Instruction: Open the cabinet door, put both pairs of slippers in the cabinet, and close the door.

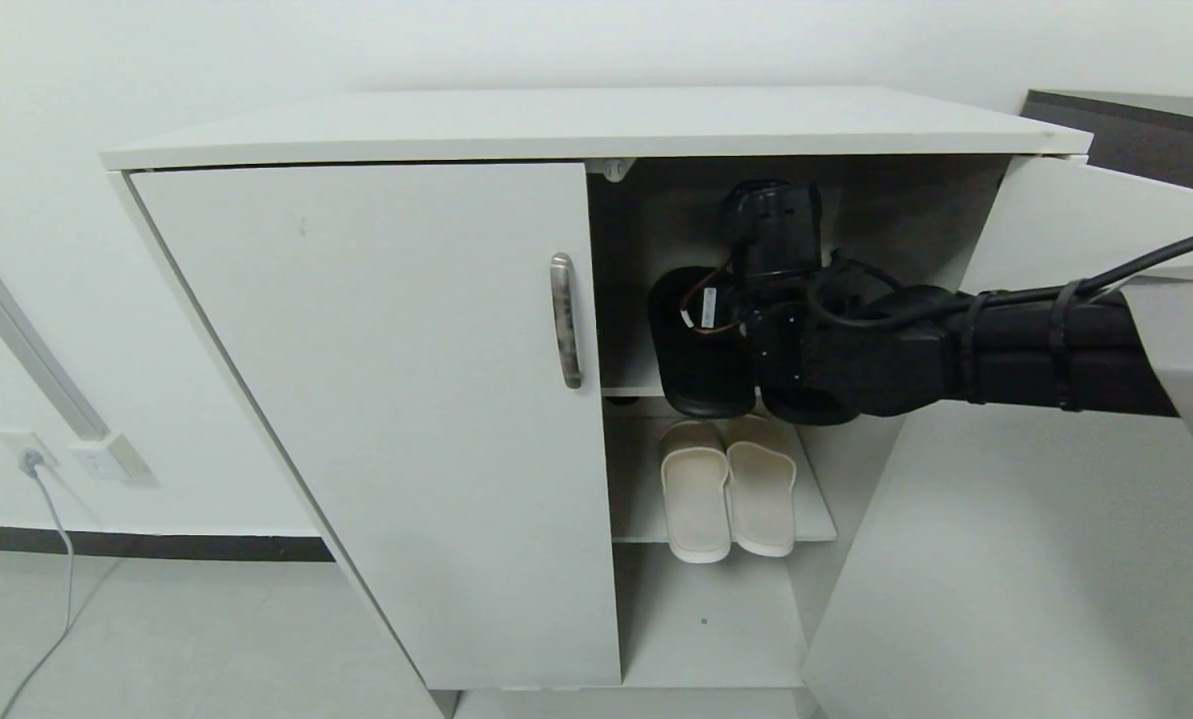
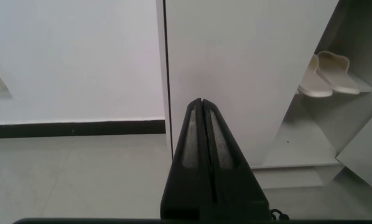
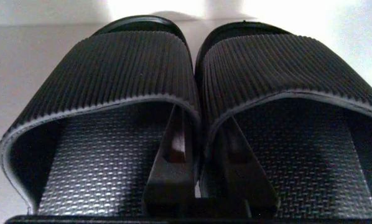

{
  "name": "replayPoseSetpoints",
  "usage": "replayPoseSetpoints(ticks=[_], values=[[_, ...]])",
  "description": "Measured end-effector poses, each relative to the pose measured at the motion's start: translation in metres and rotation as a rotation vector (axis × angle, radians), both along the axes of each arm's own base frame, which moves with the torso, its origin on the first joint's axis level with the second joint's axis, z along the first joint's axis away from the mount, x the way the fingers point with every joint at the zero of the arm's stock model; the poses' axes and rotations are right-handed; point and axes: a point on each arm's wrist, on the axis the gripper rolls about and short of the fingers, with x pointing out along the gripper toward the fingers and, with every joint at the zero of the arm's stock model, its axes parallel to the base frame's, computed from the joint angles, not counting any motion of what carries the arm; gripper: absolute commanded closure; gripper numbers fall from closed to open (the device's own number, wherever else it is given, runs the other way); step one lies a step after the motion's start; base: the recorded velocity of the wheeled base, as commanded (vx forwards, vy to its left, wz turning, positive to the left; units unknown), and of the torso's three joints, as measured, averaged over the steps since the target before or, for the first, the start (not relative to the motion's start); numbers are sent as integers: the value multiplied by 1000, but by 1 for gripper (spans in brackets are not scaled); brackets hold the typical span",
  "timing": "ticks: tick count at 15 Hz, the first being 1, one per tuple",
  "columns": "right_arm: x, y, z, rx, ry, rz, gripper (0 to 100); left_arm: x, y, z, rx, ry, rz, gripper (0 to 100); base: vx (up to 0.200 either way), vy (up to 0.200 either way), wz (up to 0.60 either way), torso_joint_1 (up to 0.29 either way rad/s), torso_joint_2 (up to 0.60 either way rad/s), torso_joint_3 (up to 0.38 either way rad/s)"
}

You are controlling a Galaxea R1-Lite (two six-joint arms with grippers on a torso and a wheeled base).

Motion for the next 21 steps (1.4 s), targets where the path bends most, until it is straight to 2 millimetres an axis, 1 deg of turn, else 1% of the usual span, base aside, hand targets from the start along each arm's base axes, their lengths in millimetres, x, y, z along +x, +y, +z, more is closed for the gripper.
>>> replayPoseSetpoints(ticks=[5,16,17,21], values=[[8,0,-6,-6,6,-9,100,0,0,0,0,0,1,100,0,0,0,0,0,0],[10,2,-14,-20,24,-11,100,0,0,0,-1,0,0,100,0,0,0,0,0,0],[10,2,-14,-22,26,-11,0,0,0,0,-2,0,0,100,0,0,0,0,0,0],[10,2,-15,-24,30,-10,0,0,0,0,-2,0,0,100,0,0,0,0,0,0]])
